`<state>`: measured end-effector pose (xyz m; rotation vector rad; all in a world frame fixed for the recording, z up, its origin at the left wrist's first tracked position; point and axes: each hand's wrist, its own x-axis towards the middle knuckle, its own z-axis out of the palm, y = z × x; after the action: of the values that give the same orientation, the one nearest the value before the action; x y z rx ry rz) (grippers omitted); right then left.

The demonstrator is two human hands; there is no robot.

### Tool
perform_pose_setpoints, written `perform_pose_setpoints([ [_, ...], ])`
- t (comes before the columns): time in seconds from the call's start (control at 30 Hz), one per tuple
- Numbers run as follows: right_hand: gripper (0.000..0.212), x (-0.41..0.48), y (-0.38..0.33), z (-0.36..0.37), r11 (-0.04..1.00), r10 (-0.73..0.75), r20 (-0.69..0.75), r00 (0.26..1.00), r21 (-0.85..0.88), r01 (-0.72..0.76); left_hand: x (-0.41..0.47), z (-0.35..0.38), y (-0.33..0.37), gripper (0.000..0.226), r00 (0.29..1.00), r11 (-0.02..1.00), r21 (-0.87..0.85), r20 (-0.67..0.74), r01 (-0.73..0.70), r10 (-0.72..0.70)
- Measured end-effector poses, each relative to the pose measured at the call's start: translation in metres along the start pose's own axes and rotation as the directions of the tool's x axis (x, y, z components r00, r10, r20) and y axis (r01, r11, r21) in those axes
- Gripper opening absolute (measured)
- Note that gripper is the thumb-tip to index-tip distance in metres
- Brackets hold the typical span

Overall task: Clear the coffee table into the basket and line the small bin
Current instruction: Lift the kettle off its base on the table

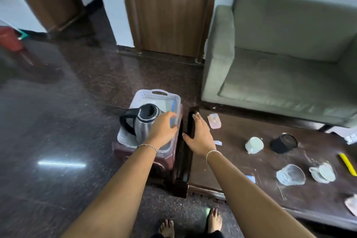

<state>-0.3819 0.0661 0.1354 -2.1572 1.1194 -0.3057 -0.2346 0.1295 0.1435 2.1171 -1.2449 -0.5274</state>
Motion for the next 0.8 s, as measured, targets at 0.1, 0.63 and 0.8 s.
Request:
perform_pose_setpoints([
  [0.1,0.08,0.016,-0.031,0.021,0.999,-0.033,0.053,0.998,-0.04,0.035,0.0,-0.029,-0.026,0.03,0.995,0.996,-0.051,-0.069,0.075,-0.078],
  [0.63,0.081,0.102,-0.082,0.105,0.959,-0.145,0.241,0.96,-0.206,0.196,0.071,-0.069,-0.118,0.04,0.901,0.891,0.142,-0.014,0.432,-0.435],
  [0.8,0.089,0.114,-0.077,0.114,0.938,-0.2,0.205,0.958,-0.242,0.247,0.088,-0.067,-0.136,0.04,0.889,0.867,0.256,0.059,0.427,-0.455],
])
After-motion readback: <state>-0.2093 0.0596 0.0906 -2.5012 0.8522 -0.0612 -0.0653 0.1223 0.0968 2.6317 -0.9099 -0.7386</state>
